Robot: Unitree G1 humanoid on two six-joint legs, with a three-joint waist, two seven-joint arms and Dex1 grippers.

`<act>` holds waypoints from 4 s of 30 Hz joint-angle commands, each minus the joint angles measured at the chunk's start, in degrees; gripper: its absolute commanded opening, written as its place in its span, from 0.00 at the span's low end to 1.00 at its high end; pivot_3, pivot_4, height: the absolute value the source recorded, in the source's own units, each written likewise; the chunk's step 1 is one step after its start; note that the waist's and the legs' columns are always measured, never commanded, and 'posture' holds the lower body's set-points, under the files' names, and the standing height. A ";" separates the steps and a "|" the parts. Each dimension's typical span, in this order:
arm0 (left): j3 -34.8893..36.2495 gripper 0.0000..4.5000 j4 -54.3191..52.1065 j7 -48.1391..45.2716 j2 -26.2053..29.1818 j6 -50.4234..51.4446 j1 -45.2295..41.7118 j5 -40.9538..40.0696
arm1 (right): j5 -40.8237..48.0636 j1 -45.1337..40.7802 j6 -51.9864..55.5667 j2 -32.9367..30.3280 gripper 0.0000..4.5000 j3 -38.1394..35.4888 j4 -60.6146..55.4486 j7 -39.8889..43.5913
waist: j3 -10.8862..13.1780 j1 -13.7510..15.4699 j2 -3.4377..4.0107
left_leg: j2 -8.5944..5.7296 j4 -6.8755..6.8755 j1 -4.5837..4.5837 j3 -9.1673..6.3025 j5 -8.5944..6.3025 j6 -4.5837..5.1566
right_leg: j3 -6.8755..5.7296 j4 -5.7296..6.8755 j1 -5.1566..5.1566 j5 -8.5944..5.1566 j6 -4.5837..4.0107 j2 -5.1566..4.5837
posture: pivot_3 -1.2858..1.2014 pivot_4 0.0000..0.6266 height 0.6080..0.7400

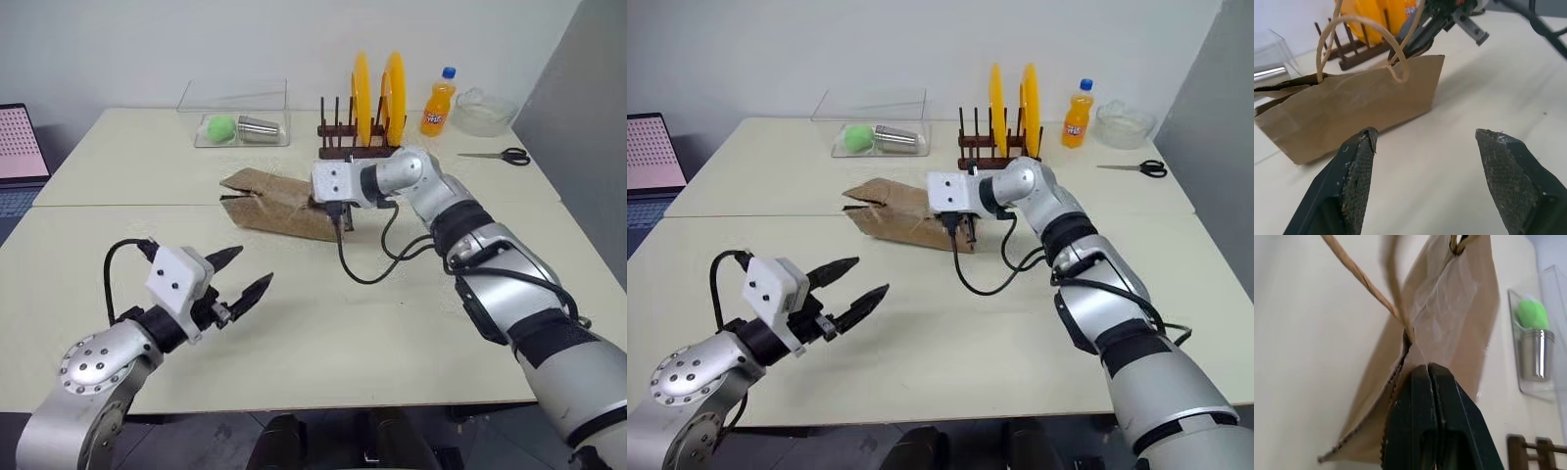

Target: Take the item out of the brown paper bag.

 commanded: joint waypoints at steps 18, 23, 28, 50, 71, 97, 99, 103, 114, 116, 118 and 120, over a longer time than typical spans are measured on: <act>1.90 0.79 13.34 -21.65 14.95 -23.34 -1.01 6.43 | 24.08 31.54 31.57 -8.59 0.00 -11.72 -63.77 5.21 | 0.11 1.77 0.19 | 0.02 0.00 -0.02 -0.16 0.00 0.00 | -0.19 -0.07 0.05 -0.13 -0.18 0.00 | 0.52 0.24 1.00; -2.95 1.00 25.44 -26.14 18.96 -31.88 -10.37 11.97 | 26.74 44.15 40.60 -12.29 0.30 -12.19 -78.21 0.85 | 0.17 1.39 0.28 | 0.02 -0.03 -0.06 -0.15 -0.01 0.01 | -0.20 -0.13 0.04 -0.14 -0.16 -0.01 | 0.52 0.24 1.00; -9.98 1.00 39.01 -31.74 21.09 -48.93 -19.44 19.09 | 25.86 53.70 44.37 -16.46 0.70 -11.91 -87.28 -3.06 | 0.17 1.34 0.28 | 0.04 -0.30 0.03 -0.08 0.00 0.01 | -0.19 -0.14 -0.01 -0.29 0.08 0.00 | 0.52 0.24 1.00; -28.93 1.00 63.33 -36.91 16.64 -77.25 -38.90 29.45 | 34.93 61.65 59.19 -21.91 0.99 -13.06 -101.72 -8.65 | 0.15 1.37 0.24 | 0.04 -0.37 0.01 -0.05 0.00 0.02 | -0.21 -0.25 0.00 -0.32 0.18 0.03 | 0.52 0.24 1.00; -27.27 1.00 63.48 -39.48 20.26 -73.36 -35.57 21.21 | 42.97 62.62 60.87 -25.08 0.99 -14.64 -102.44 -9.46 | 0.14 1.31 0.23 | 0.04 -0.36 0.02 -0.09 0.00 0.02 | -0.23 -0.24 0.02 -0.32 0.20 0.03 | 0.52 0.24 1.00; -35.52 0.66 67.30 -33.17 13.09 -84.74 -37.93 35.18 | 42.66 62.08 60.36 -25.55 1.00 -14.11 -102.15 -9.77 | 0.10 1.48 0.22 | 0.02 -0.30 0.05 -0.08 0.00 0.02 | -0.21 -0.22 0.08 -0.31 0.22 0.03 | 0.52 0.24 1.00; -35.89 0.51 66.78 -33.33 12.88 -84.37 -37.41 34.40 | 42.60 62.00 60.35 -25.54 1.00 -14.04 -102.12 -9.82 | 0.10 1.53 0.21 | 0.02 -0.27 0.04 -0.08 0.00 0.02 | -0.21 -0.22 0.09 -0.30 0.23 0.02 | 0.52 0.24 1.00; -34.92 0.21 64.60 -33.69 12.32 -79.69 -36.46 30.29 | 42.20 62.29 59.96 -25.85 1.00 -14.07 -102.26 -9.82 | 0.10 1.52 0.21 | 0.02 -0.25 0.03 -0.09 0.00 0.02 | -0.20 -0.22 0.09 -0.30 0.24 0.02 | 0.52 0.24 1.00; -27.35 0.00 47.03 -30.52 6.81 -39.76 -40.42 13.37 | 35.27 61.82 52.24 -28.38 1.00 -10.08 -101.38 -8.04 | 0.10 1.44 0.20 | 0.02 -0.16 -0.02 -0.15 0.00 0.02 | -0.25 -0.16 0.08 -0.31 0.26 0.05 | 0.52 0.24 1.00; -26.26 0.00 45.74 -29.77 5.87 -34.35 -42.24 11.65 | 33.72 61.33 50.40 -28.69 1.00 -8.88 -100.86 -7.41 | 0.10 1.42 0.20 | 0.02 -0.14 -0.01 -0.16 0.00 0.02 | -0.25 -0.14 0.08 -0.31 0.27 0.06 | 0.52 0.24 1.00; -25.34 0.00 45.10 -29.13 4.92 -30.06 -43.85 10.41 | 31.88 60.57 48.37 -28.55 1.00 -7.48 -100.08 -6.98 | 0.10 1.40 0.20 | 0.02 -0.09 -0.02 -0.16 0.00 0.02 | -0.25 -0.13 0.08 -0.31 0.27 0.07 | 0.52 0.24 1.00; -24.65 0.00 45.28 -28.59 4.00 -27.19 -45.43 9.78 | 29.21 59.38 45.76 -28.19 1.00 -5.37 -98.83 -6.63 | 0.10 1.38 0.20 | 0.02 0.00 -0.03 -0.16 0.00 0.02 | -0.24 -0.08 0.08 -0.32 0.28 0.07 | 0.52 0.24 1.00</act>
